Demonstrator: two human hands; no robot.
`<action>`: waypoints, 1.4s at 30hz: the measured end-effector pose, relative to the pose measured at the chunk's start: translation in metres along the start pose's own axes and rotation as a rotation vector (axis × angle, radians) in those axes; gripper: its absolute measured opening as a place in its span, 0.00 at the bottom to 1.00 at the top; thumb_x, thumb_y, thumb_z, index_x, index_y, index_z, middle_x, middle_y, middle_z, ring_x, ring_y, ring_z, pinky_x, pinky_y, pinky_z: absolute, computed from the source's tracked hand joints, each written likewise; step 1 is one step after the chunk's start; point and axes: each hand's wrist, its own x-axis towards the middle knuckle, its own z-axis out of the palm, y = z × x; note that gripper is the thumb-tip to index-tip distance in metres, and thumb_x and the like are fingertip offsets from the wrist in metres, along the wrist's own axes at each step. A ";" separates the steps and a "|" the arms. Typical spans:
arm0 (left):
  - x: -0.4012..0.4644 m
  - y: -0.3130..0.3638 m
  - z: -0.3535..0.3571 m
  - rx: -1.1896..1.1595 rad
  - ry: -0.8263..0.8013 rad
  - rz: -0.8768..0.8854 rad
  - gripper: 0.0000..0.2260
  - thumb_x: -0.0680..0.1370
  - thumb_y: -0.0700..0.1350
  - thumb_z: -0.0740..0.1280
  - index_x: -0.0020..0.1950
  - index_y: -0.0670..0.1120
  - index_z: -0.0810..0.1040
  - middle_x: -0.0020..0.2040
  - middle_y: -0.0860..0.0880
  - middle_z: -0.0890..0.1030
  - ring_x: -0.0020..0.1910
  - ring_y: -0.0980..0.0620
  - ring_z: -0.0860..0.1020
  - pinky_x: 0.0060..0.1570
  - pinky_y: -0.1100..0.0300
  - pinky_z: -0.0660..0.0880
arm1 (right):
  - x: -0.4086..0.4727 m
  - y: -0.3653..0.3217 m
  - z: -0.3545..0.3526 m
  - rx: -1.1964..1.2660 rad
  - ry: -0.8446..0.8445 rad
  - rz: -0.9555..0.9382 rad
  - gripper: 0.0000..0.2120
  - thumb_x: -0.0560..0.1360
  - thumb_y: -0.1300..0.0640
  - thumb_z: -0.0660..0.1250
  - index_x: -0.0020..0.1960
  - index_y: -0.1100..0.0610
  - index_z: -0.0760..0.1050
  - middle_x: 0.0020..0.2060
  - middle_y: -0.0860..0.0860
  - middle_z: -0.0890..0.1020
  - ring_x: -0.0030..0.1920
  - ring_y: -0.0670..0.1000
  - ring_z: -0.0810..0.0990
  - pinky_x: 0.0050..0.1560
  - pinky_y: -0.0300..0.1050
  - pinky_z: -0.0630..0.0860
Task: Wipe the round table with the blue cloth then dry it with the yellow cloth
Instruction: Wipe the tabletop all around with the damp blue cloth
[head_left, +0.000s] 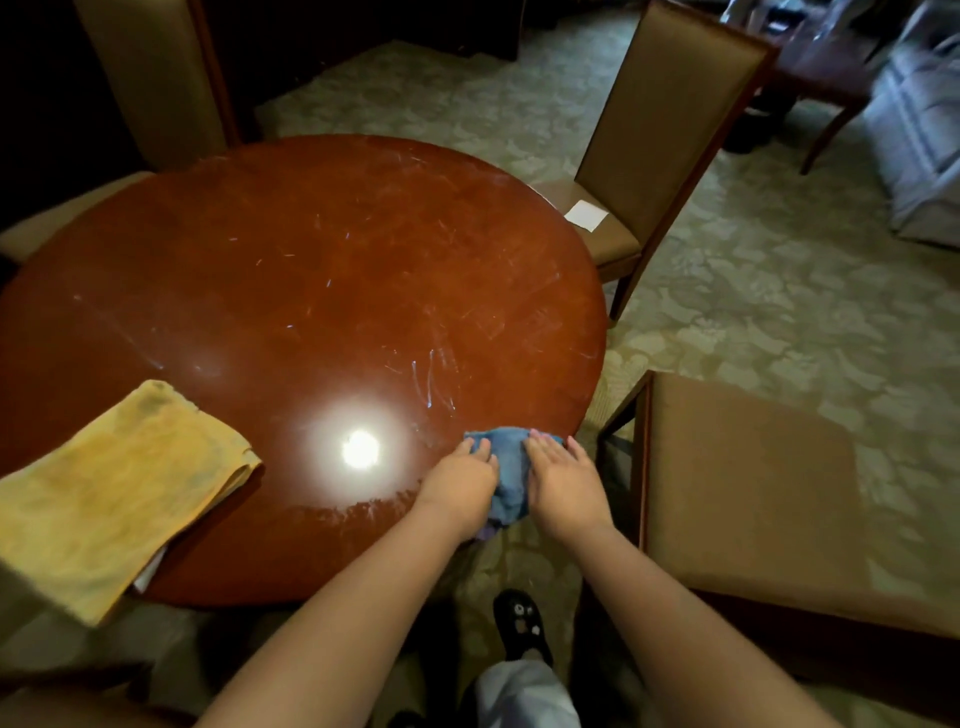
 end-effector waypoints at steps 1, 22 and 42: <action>-0.003 0.003 0.002 0.023 -0.004 0.003 0.40 0.74 0.50 0.71 0.77 0.39 0.52 0.78 0.41 0.51 0.76 0.43 0.52 0.72 0.59 0.52 | -0.006 -0.002 0.000 0.028 0.004 0.029 0.22 0.75 0.59 0.58 0.68 0.63 0.71 0.68 0.57 0.72 0.69 0.52 0.71 0.71 0.48 0.60; -0.022 -0.022 0.006 0.062 0.101 0.019 0.25 0.81 0.43 0.57 0.77 0.41 0.55 0.77 0.43 0.54 0.76 0.47 0.53 0.72 0.61 0.50 | -0.003 -0.019 0.001 0.013 -0.163 -0.030 0.34 0.73 0.49 0.39 0.73 0.60 0.64 0.74 0.52 0.63 0.74 0.49 0.62 0.72 0.49 0.48; -0.105 -0.058 0.049 -0.028 -0.042 -0.314 0.39 0.77 0.53 0.66 0.78 0.38 0.48 0.78 0.41 0.47 0.77 0.45 0.44 0.75 0.56 0.51 | -0.022 -0.109 0.032 -0.131 -0.297 -0.358 0.29 0.73 0.45 0.52 0.64 0.62 0.76 0.64 0.57 0.76 0.66 0.54 0.74 0.73 0.49 0.54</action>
